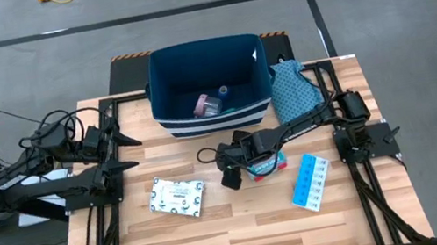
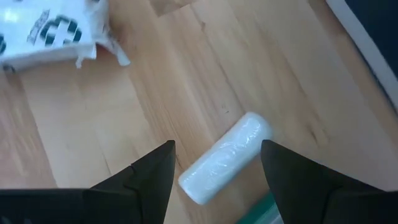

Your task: Pick & place medical supplies in basket/bin

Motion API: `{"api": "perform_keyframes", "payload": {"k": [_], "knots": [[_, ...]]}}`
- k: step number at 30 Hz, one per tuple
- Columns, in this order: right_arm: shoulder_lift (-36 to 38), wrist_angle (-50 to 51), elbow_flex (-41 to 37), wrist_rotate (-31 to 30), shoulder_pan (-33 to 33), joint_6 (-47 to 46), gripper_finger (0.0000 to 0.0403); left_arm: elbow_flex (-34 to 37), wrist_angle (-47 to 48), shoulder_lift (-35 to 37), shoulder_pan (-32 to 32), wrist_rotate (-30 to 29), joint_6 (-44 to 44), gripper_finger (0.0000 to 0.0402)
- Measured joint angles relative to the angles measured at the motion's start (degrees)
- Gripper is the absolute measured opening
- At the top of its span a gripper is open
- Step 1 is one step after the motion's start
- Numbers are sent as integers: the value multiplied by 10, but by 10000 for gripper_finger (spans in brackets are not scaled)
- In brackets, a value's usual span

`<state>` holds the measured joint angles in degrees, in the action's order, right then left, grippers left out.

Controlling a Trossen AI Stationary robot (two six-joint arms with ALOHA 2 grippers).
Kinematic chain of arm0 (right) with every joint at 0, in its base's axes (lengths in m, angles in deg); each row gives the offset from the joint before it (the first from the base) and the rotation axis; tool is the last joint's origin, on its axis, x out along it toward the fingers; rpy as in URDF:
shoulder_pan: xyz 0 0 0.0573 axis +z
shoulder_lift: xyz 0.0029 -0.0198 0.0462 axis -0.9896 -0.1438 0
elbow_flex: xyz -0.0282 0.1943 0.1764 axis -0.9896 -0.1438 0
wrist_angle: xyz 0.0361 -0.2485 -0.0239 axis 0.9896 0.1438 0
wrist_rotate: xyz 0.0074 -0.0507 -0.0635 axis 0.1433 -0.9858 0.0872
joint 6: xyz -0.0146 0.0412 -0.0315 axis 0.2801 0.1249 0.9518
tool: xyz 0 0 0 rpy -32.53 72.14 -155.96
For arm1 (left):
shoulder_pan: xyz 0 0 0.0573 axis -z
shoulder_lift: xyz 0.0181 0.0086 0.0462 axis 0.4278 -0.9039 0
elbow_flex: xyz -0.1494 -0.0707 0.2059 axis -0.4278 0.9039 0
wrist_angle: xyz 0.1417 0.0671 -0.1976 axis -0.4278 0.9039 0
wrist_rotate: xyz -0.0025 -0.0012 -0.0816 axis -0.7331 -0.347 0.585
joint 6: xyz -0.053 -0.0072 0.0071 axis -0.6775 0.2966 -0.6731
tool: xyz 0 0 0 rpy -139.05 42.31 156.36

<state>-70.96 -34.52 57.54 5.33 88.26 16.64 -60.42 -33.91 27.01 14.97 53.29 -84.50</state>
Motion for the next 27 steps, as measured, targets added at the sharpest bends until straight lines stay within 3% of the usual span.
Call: {"api": "perform_keyframes", "payload": {"k": [4,9,27], "knots": [[0,0,0,1,-1,42,230,0,0,0,0,0,0,261],[0,0,0,42,-14,42,230,0,0,0,0,0,0,261],[0,26,0,64,-41,43,230,0,0,0,0,0,0,261]]}}
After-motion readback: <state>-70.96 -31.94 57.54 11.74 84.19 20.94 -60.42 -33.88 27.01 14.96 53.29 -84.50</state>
